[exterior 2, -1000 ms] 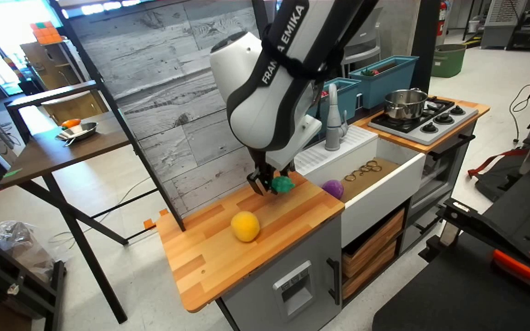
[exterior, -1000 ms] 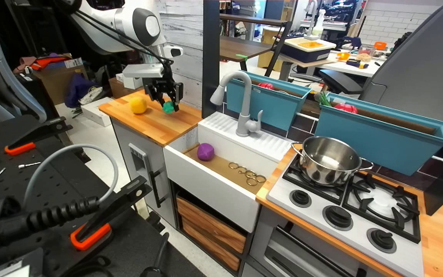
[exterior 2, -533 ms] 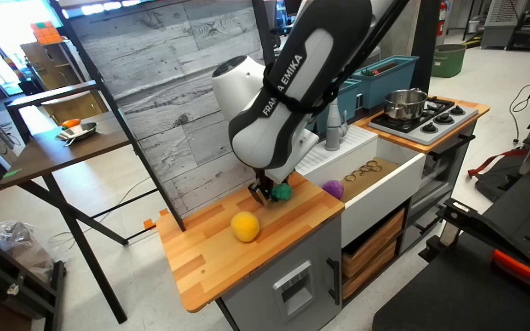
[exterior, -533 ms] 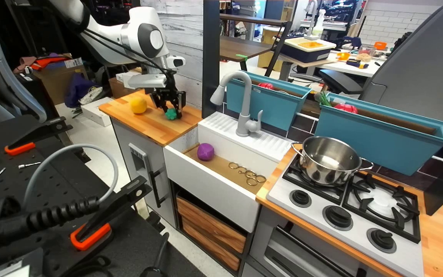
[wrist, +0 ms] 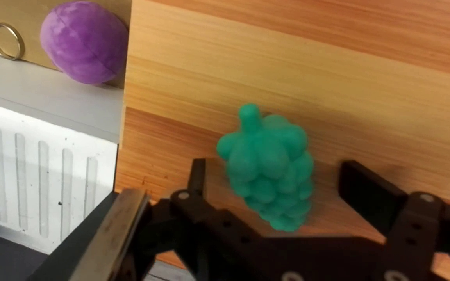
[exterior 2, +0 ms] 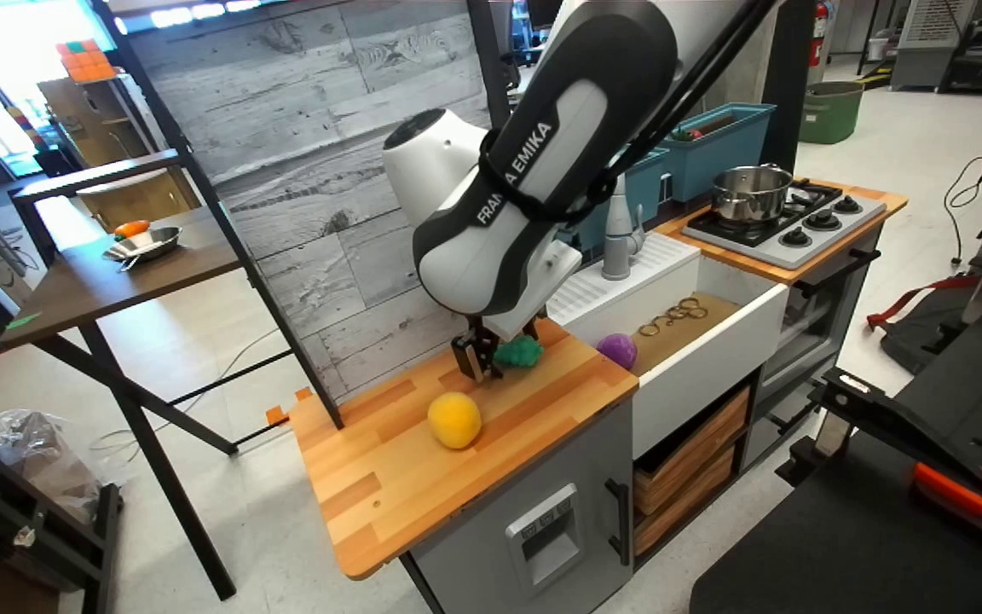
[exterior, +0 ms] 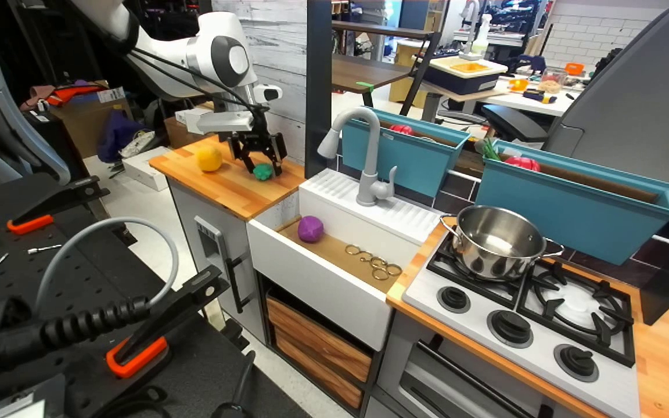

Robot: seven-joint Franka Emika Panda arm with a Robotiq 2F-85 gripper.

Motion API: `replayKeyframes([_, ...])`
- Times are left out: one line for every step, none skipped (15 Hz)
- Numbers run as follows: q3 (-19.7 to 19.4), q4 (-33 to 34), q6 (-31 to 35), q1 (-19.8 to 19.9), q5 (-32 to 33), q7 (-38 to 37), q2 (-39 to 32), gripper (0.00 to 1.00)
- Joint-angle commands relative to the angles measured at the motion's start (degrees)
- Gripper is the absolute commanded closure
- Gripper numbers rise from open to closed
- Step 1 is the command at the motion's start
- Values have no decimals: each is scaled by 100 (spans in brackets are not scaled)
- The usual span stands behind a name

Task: Move the green grapes backwards

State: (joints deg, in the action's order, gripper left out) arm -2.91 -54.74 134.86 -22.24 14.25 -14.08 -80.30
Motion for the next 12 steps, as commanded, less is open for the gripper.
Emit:
replayKeyframes([14, 58, -231, -73, -6, 0, 151, 0])
replayKeyframes([-2, -57, -268, -88, -5, -40, 286, 0])
replayKeyframes([-17, -206, -384, -96, -26, -107, 453, 0])
replayKeyframes([13, -437, -490, -67, -80, -163, 688, 0])
replayKeyframes([62, -645, -487, -24, -127, -202, 901, 0])
replayKeyframes([78, -1009, -438, 3, -174, -354, 1239, 0])
replayKeyframes([127, -1326, -529, 42, -300, -565, 1558, 0])
replayKeyframes([168, -1576, -634, 69, -431, -720, 1823, 0])
replayKeyframes([244, -1822, -671, 121, -590, -796, 2069, 0])
replayKeyframes([306, -2076, -722, 146, -734, -840, 2323, 0])
replayKeyframes([357, -2344, -836, 165, -877, -858, 2587, 0])
replayKeyframes([396, -2619, -929, 181, -972, -817, 2848, 0])
